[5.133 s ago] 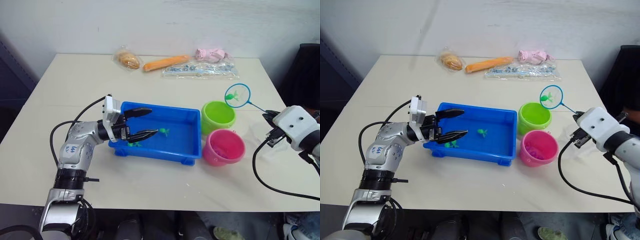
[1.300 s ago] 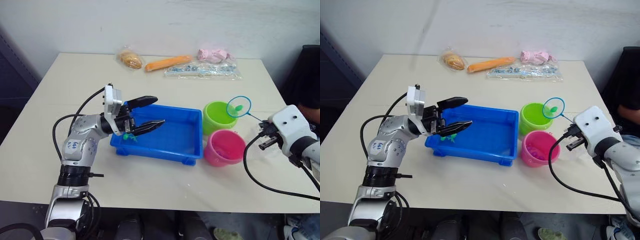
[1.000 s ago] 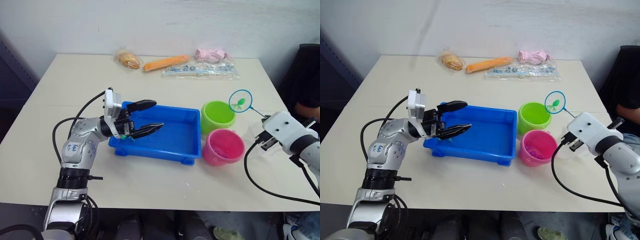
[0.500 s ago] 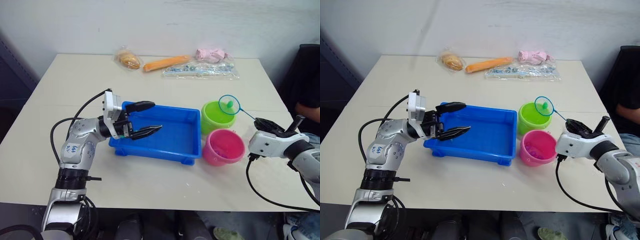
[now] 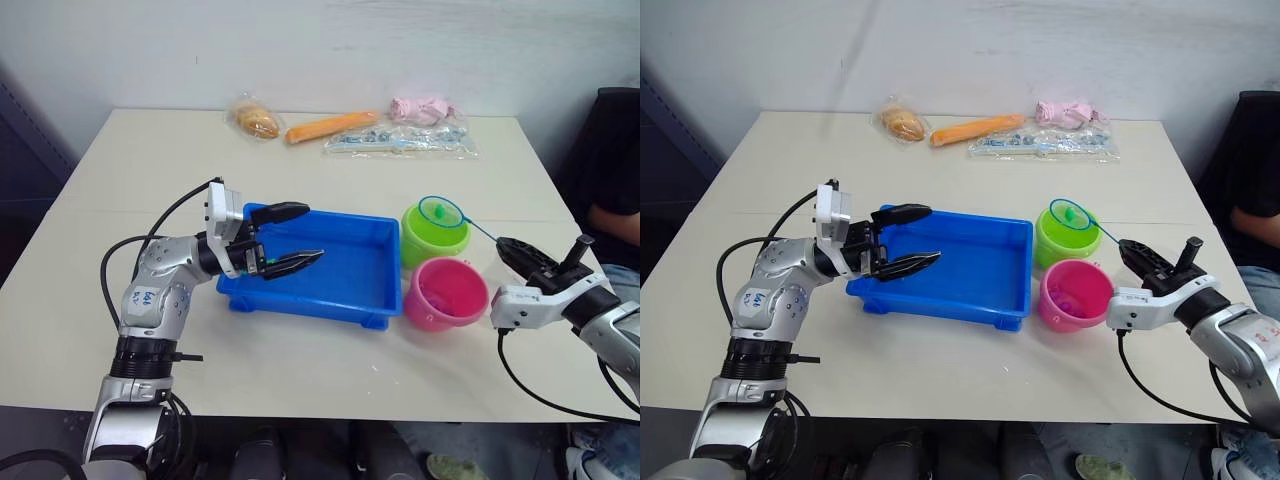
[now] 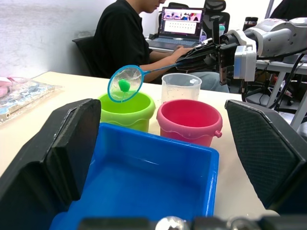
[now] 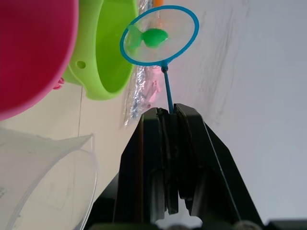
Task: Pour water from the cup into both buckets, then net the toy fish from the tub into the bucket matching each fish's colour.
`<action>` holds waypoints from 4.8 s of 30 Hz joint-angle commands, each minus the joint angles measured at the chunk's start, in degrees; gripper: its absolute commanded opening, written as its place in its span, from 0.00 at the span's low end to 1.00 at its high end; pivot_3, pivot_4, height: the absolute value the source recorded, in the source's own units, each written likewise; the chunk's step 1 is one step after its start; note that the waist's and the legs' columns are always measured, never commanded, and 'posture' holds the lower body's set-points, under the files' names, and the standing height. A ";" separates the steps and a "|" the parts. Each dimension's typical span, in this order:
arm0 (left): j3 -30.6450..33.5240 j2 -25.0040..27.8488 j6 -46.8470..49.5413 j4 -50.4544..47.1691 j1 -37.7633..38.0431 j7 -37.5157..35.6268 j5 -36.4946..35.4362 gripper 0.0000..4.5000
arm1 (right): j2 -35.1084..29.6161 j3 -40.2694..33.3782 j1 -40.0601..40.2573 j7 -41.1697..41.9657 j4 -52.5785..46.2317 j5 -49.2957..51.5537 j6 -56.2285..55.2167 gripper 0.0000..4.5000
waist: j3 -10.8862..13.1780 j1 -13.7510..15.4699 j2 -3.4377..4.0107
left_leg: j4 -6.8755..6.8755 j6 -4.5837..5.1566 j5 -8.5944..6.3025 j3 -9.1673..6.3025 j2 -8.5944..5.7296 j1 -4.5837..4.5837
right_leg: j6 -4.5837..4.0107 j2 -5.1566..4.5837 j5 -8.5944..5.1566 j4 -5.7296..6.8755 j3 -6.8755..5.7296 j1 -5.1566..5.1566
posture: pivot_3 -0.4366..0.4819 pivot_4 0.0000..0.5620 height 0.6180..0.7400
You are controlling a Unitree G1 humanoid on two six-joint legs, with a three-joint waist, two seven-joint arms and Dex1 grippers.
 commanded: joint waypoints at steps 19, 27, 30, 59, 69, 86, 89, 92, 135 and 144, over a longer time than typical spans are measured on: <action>6.18 7.98 -3.93 2.95 3.66 -1.69 0.59 0.99 | 14.31 -0.15 -12.19 18.01 -12.56 44.56 21.25 0.00 | 0.00 -0.80 0.00 | 0.00 -0.07 0.09 0.01 0.10 0.16 | -0.01 0.10 0.00 0.22 0.05 0.01 | 0.48 0.27 1.00; 13.18 17.45 -5.87 11.50 7.50 -3.22 0.89 0.99 | 16.15 13.21 -26.28 23.52 -20.64 60.38 56.81 0.00 | 0.00 -0.17 0.00 | -0.02 0.10 0.04 -0.10 0.25 0.18 | -0.06 -0.15 -0.02 0.27 0.00 0.03 | 0.48 0.27 1.00; 15.26 20.38 -5.96 13.75 8.48 -3.72 0.78 0.99 | 17.81 17.32 -30.10 22.82 -20.47 60.93 62.92 0.00 | 0.00 -0.11 -0.01 | -0.02 0.14 0.01 -0.16 0.28 0.03 | -0.07 -0.16 -0.03 0.22 -0.11 -0.05 | 0.48 0.27 1.00; 13.40 25.26 -7.25 8.92 14.45 -7.62 2.83 0.99 | 32.64 35.40 -46.60 24.63 5.09 44.11 65.02 0.00 | -0.02 -0.65 -0.05 | -0.04 0.41 -0.12 -0.03 0.05 -0.19 | -0.06 -0.57 -0.03 0.26 -0.40 -0.21 | 0.48 0.27 1.00; 13.39 24.29 -7.04 7.81 15.12 -6.79 2.65 0.99 | 37.58 31.98 -45.80 26.26 7.24 47.13 65.99 0.00 | -0.02 -1.34 -0.05 | -0.05 0.43 -0.13 -0.06 0.03 -0.24 | -0.06 -0.87 -0.03 0.30 -0.94 -0.21 | 0.48 0.27 1.00; 12.41 22.33 -7.74 8.83 13.05 -6.22 2.64 0.99 | 33.68 14.31 -40.53 29.11 -8.59 64.45 81.53 0.00 | -0.02 -1.36 -0.04 | -0.11 0.45 -0.15 -0.13 0.01 -0.29 | -0.06 -0.99 -0.02 0.26 -1.21 -0.19 | 0.48 0.27 1.00; 11.02 21.71 -4.74 7.45 11.49 -7.45 1.19 0.99 | 30.48 9.76 -38.89 29.74 -13.52 68.66 84.17 0.00 | -0.02 -0.78 -0.05 | -0.10 0.50 -0.17 -0.16 -0.02 -0.31 | -0.05 -1.00 -0.02 0.21 -1.24 -0.17 | 0.48 0.27 1.00; 9.63 20.31 -3.28 7.06 8.72 -7.84 0.57 0.99 | 27.28 5.17 -36.41 29.71 -18.09 72.49 86.35 0.00 | -0.02 -0.20 -0.05 | -0.10 0.52 -0.18 -0.16 -0.02 -0.30 | -0.05 -0.99 -0.02 0.17 -1.25 -0.14 | 0.48 0.27 1.00; 0.85 5.22 -5.07 7.15 -1.16 -7.47 1.99 0.99 | 4.39 -6.83 -3.36 18.01 -6.58 32.36 26.47 0.00 | -0.02 0.11 -0.05 | -0.04 0.49 -0.14 -0.09 -0.20 -0.16 | 0.09 -0.84 0.05 -0.16 -1.13 0.04 | 0.48 0.27 1.00; 1.13 5.04 -6.02 6.42 0.09 -6.07 1.89 0.99 | 1.56 -4.76 -0.95 8.86 -1.40 12.77 6.70 0.00 | -0.02 0.07 -0.04 | -0.02 0.45 -0.12 -0.06 -0.18 -0.14 | 0.09 -0.85 0.05 -0.12 -1.11 0.04 | 0.48 0.27 1.00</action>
